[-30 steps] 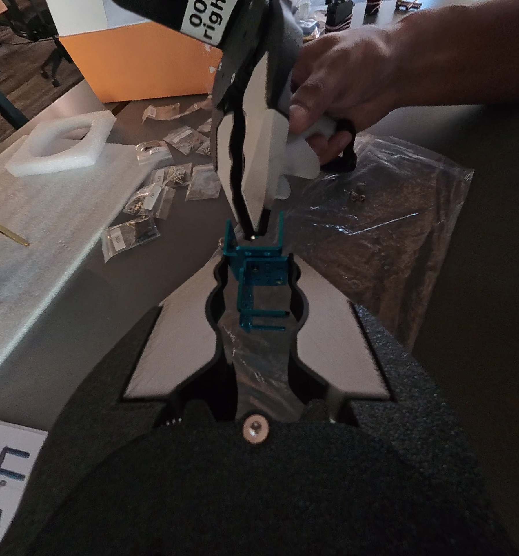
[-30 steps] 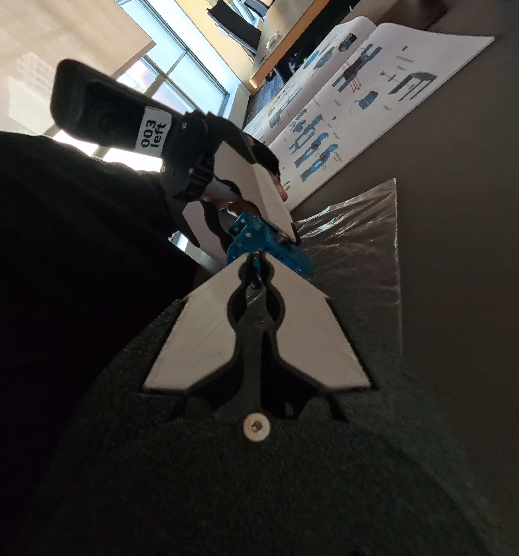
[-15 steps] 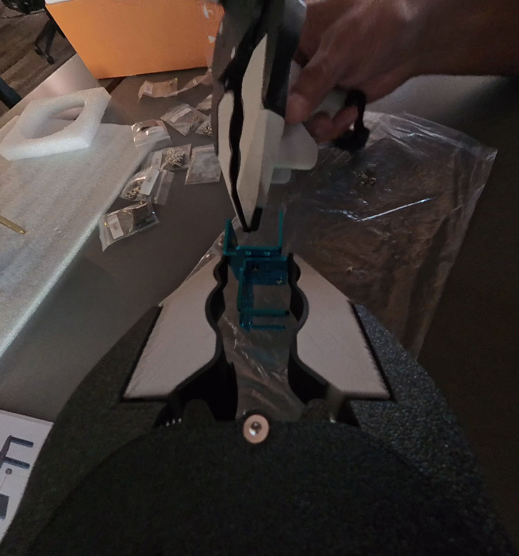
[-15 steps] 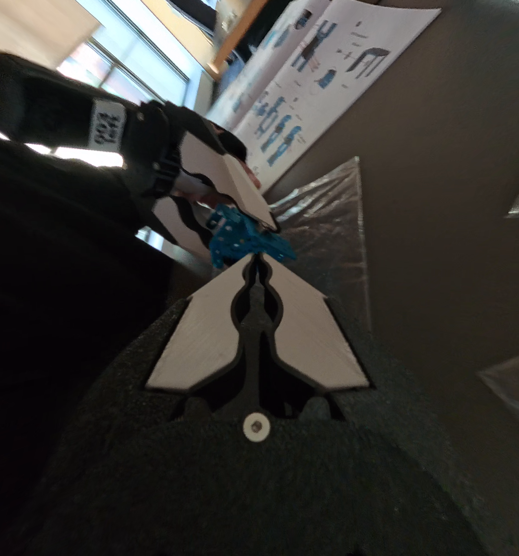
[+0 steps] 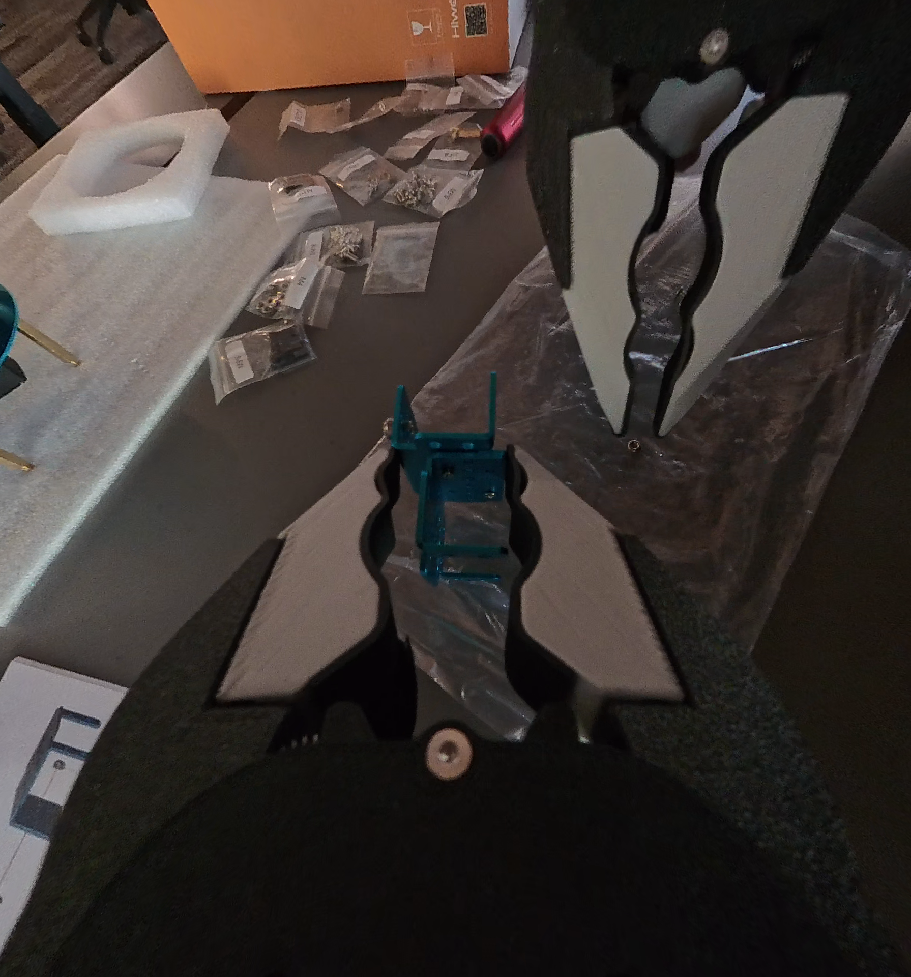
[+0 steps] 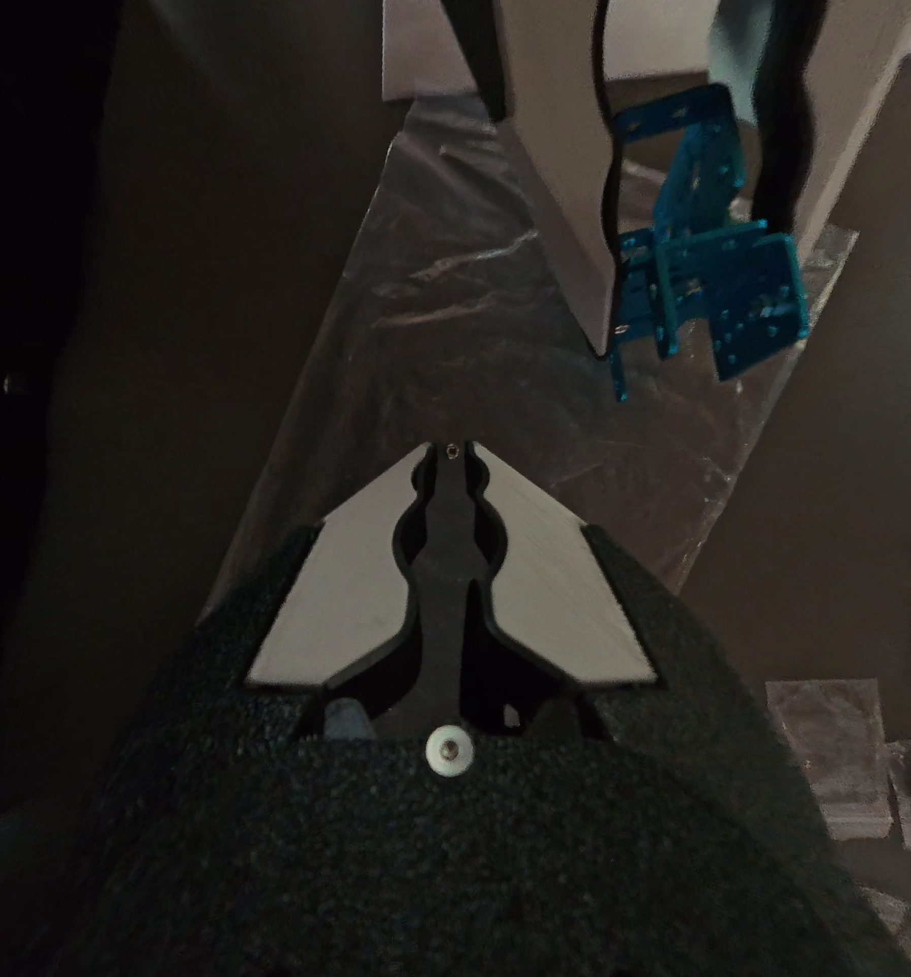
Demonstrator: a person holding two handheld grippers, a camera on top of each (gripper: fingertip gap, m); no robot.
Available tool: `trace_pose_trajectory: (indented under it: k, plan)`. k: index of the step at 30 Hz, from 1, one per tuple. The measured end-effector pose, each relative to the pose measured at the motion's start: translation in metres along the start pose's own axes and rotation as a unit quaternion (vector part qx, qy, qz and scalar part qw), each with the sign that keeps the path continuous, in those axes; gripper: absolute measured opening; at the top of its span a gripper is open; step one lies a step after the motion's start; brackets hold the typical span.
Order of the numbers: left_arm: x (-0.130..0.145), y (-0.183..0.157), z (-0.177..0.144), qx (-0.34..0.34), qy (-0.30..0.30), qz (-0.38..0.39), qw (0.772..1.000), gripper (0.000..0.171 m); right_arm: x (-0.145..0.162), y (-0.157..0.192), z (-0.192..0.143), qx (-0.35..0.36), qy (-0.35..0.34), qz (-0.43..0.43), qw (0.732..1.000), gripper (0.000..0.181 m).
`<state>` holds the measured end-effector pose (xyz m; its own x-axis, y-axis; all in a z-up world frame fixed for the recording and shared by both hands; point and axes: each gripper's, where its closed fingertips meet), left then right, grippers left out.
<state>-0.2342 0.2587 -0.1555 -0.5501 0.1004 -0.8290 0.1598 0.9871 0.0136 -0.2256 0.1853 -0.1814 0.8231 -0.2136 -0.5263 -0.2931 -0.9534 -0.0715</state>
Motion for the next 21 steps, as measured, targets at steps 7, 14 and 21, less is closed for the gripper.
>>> trace_pose_trajectory:
  k: [7,14,21]
  plan:
    - [0.001,0.003,-0.002,-0.001,-0.001,-0.007,1.000,0.040,0.006,0.002,0.011,0.009,0.053,-0.047,0.997,0.005]
    - [0.000,0.005,-0.003,0.000,-0.009,-0.015,1.000,0.039,0.006,0.002,0.011,0.021,0.067,-0.051,0.996,0.005]
    - [-0.009,-0.002,-0.006,0.009,-0.031,-0.001,0.999,0.040,-0.003,-0.009,-0.006,-0.007,-0.042,0.051,0.998,0.004]
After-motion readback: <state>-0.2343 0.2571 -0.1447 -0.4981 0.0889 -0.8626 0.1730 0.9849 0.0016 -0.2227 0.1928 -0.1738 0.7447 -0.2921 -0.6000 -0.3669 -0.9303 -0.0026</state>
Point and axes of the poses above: each gripper's, where its closed fingertips meet, z out along the fingers, x out of its underside, y = z × x across the jaws, and after that the axes turned 12 degrees about x, right-handed
